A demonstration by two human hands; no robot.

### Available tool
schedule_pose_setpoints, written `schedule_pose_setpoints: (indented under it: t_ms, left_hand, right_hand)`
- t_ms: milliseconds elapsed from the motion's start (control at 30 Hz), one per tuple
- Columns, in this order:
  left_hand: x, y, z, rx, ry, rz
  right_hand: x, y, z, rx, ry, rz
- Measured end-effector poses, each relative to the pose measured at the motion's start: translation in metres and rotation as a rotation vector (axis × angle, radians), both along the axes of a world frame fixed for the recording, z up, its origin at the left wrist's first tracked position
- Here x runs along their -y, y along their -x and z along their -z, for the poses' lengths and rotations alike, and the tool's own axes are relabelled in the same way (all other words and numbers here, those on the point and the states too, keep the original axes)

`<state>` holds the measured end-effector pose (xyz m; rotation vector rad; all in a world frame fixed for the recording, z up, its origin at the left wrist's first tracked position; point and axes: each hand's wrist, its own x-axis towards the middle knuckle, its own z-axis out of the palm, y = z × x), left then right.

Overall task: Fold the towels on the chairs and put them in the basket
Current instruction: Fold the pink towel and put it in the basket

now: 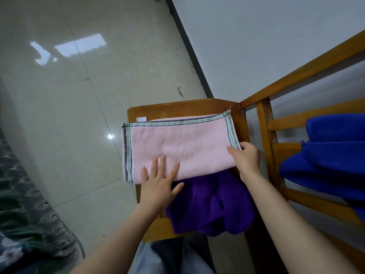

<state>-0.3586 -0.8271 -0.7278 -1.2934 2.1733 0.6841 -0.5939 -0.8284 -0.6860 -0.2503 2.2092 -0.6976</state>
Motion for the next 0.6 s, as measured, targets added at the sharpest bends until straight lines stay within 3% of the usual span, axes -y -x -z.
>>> schedule_pose_setpoints:
  t_ms: [167, 267, 333, 433, 600]
  left_hand:
    - [0.009, -0.012, -0.014, -0.048, 0.054, -0.154]
    - [0.012, -0.025, -0.02, -0.09, 0.085, -0.607]
    - [0.021, -0.028, -0.023, -0.289, 0.065, -0.966]
    - [0.034, -0.032, -0.022, -0.556, -0.075, -1.352]
    - [0.042, -0.041, -0.017, -0.55, -0.176, -1.509]
  right_hand:
    - [0.006, -0.005, -0.023, -0.347, 0.003, -0.172]
    - [0.013, -0.017, -0.033, -0.558, -0.021, -0.331]
    - [0.021, -0.035, -0.039, -0.639, 0.044, -0.45]
    - [0.032, -0.072, -0.048, -0.645, 0.15, -0.551]
    - [0.037, -0.128, -0.048, -0.412, 0.112, -0.609]
